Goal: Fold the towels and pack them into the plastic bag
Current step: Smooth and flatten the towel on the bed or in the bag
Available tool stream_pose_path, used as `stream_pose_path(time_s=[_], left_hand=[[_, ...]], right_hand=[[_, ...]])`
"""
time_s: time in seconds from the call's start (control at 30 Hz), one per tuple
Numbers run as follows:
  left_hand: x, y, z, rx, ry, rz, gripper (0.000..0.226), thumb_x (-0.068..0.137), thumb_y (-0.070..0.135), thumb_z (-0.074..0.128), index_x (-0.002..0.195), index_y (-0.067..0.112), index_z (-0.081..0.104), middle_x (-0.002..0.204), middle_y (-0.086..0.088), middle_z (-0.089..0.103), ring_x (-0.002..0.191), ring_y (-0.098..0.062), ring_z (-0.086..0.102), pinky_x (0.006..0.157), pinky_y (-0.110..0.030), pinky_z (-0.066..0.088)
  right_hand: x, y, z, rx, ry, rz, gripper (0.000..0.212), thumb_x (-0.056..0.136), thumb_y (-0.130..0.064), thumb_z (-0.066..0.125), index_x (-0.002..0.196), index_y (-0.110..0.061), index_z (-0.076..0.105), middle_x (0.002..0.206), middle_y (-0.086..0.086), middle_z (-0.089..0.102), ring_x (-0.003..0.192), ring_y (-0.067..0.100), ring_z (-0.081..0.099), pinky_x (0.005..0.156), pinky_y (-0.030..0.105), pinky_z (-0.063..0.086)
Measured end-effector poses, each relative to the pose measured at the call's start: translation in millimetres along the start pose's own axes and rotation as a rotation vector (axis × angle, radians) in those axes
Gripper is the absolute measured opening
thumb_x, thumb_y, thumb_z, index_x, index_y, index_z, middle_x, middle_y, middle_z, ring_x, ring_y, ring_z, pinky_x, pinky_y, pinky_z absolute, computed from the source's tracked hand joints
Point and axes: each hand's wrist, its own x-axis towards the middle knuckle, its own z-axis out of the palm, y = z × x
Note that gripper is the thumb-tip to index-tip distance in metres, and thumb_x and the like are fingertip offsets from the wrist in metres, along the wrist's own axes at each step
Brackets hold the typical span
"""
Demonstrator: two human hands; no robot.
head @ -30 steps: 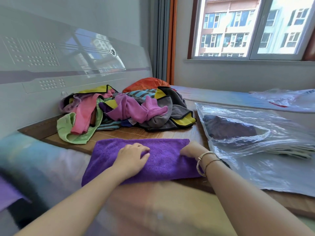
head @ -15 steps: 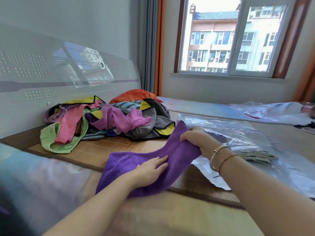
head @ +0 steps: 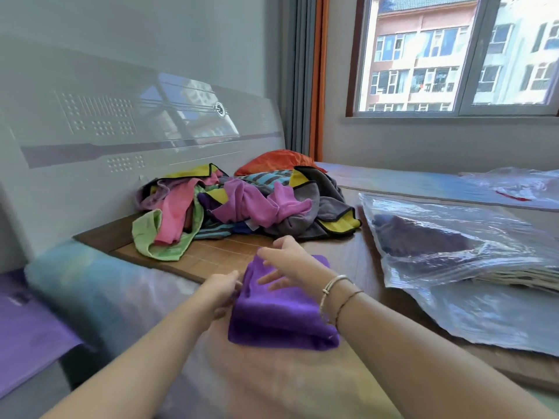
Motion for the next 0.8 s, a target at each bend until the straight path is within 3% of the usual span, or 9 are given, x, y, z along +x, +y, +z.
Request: stream_pose_path(time_s=[0.07,0.13,0.2,0.27,0.33,0.5,0.63,0.7,0.8], left_hand=[[2.5,-7.8,0.4,-0.097,-0.030,-0.047,0.044,0.102,0.042,0.037,0.081,0.008,0.057,0.077,-0.008,0.058,0.067,-0.020,0.053,0.066,-0.026,0.042],[9.5,-14.1,4.8,-0.096,-0.040,-0.025,0.049,0.096,0.052,0.046,0.091,0.006,0.061,0.082,-0.009,0.065,0.071,-0.022,0.061,0.068,-0.028,0.049],[15.9,-19.6,10.7,-0.016,-0.012,0.034,0.046,0.087,0.053,0.060,0.095,0.008,0.059,0.094,-0.009,0.069,0.083,-0.024,0.066,0.075,-0.031,0.052],[16.6,-23.4,16.6,0.039,0.017,0.083,0.034,0.085,0.040,0.069,0.092,0.011,0.053,0.099,-0.011,0.067,0.088,-0.025,0.064,0.073,-0.030,0.050],[13.2,-25.4,20.3,0.055,0.030,0.115,0.024,0.088,0.028,0.069,0.087,0.012,0.050,0.095,-0.010,0.064,0.084,-0.023,0.061,0.067,-0.029,0.047],[-9.0,-15.8,21.8,0.128,0.138,0.347,0.029,0.091,0.014,0.058,0.069,0.016,0.039,0.064,0.002,0.045,0.058,-0.011,0.039,0.048,-0.019,0.031],[-45.0,20.3,23.3,0.021,-0.044,0.579,0.020,0.085,0.013,0.059,0.073,0.006,0.045,0.066,-0.001,0.047,0.063,-0.012,0.042,0.056,-0.019,0.035],[-65.1,41.6,26.4,-0.019,-0.150,0.642,0.018,0.081,0.014,0.061,0.080,0.000,0.049,0.071,-0.001,0.052,0.068,-0.011,0.047,0.065,-0.024,0.039],[-93.3,66.1,41.7,-0.048,-0.272,0.661,0.028,0.089,0.005,0.058,0.069,0.017,0.043,0.059,0.010,0.048,0.058,-0.006,0.046,0.056,-0.020,0.040]], right_hand=[[3.3,11.8,3.4,-0.253,0.184,-0.181,0.033,0.094,-0.021,0.048,0.125,-0.011,0.042,0.106,0.008,0.060,0.073,0.018,0.060,0.065,0.032,0.052],[8.0,34.4,-1.3,-0.675,0.395,-0.339,0.032,0.094,-0.024,0.043,0.125,-0.018,0.048,0.123,0.005,0.058,0.108,0.023,0.054,0.096,0.042,0.042],[8.6,58.0,-2.0,-0.896,0.336,-0.304,0.042,0.097,-0.032,0.036,0.138,-0.024,0.041,0.148,0.003,0.039,0.140,0.026,0.027,0.114,0.056,0.015],[7.8,78.1,3.3,-1.010,0.188,-0.211,0.051,0.101,-0.041,0.025,0.151,-0.031,0.023,0.161,0.002,0.013,0.149,0.027,0.003,0.113,0.061,-0.005],[8.5,89.5,7.1,-1.088,0.189,-0.214,0.054,0.101,-0.045,0.019,0.153,-0.033,0.012,0.163,0.001,0.005,0.149,0.027,-0.002,0.113,0.059,-0.010],[-1.0,82.7,-3.8,-0.931,0.226,-0.276,0.054,0.102,-0.043,0.024,0.154,-0.032,0.013,0.163,0.002,0.006,0.149,0.022,0.000,0.117,0.052,-0.002],[-26.2,75.9,-27.3,-0.656,0.244,-0.437,0.056,0.097,-0.033,0.035,0.151,-0.025,0.025,0.159,0.002,0.021,0.147,0.022,0.016,0.119,0.044,0.015],[-48.4,64.0,-46.1,-0.378,0.237,-0.468,0.062,0.084,-0.031,0.040,0.146,-0.021,0.034,0.148,0.002,0.039,0.137,0.018,0.036,0.115,0.037,0.028],[-81.8,47.1,-86.9,-0.012,0.227,-0.428,0.054,0.080,-0.024,0.050,0.134,-0.023,0.044,0.122,-0.009,0.057,0.109,0.004,0.053,0.089,0.010,0.041]])
